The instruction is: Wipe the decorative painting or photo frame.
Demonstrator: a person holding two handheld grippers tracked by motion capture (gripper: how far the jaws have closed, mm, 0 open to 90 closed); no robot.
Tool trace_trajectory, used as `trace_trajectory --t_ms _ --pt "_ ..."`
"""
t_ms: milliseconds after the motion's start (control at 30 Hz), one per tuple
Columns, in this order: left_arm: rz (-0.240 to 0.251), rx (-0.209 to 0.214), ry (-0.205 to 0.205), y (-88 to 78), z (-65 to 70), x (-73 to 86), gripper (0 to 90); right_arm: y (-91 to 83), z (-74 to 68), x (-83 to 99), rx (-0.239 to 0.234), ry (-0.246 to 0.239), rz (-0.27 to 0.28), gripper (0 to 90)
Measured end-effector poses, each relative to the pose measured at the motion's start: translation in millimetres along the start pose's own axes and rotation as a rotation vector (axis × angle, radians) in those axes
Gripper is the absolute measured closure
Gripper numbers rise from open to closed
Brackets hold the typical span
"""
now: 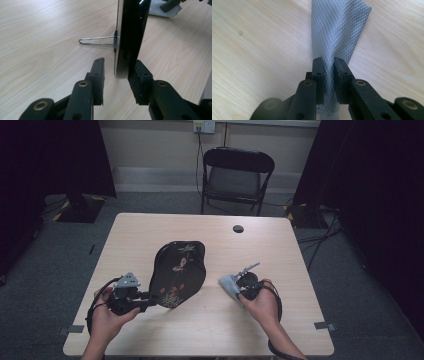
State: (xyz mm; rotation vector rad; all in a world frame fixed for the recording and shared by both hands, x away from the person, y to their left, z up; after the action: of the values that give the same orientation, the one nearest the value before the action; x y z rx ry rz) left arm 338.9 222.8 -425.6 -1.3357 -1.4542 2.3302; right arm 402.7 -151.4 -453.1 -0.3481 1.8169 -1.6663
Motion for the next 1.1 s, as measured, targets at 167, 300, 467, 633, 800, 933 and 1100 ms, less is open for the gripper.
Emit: trace_trajectory --t_ms 167,300,467,633,800,933,1100 --pt "-0.008 -0.005 -0.006 0.0 -0.6 2.3 59.4 -0.5 3.1 1.1 -0.008 0.005 0.011 75.5" --pt "-0.006 0.001 -0.016 -0.7 -0.4 4.4 54.7 -0.7 5.0 2.5 -0.022 0.019 0.031 64.5" --pt "-0.008 0.003 -0.024 -1.3 -2.0 7.0 47.0 -4.5 8.9 4.2 -0.020 0.028 0.056 54.6" --pt "-0.011 -0.005 -0.039 -1.1 -4.8 9.4 41.5 -8.3 15.8 9.6 -0.029 0.041 0.096 47.0" --pt "-0.021 -0.007 -0.049 -0.4 -7.1 13.6 39.7 -10.6 20.7 16.5 -0.043 0.050 0.128 43.1" --pt "-0.032 -0.013 -0.061 0.5 -10.5 17.5 38.6 -10.8 25.9 23.9 -0.039 0.057 0.149 39.3" --pt "-0.038 -0.021 -0.081 3.4 -14.9 22.3 36.4 -11.0 32.1 32.2 -0.033 0.057 0.165 36.8"
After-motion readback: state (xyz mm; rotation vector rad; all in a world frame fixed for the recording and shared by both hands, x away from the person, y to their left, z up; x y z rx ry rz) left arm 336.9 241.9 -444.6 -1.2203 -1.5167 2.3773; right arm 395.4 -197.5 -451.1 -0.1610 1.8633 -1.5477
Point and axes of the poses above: each handheld gripper's, and its own axes: y roughly forward along the jaws, x roughly out of its underside, z roughly to its right, the point moved 1 cm from there along y, roughly forward along the jaws, and after that the axes turned 9 degrees about -z, right-handed, at the moved point
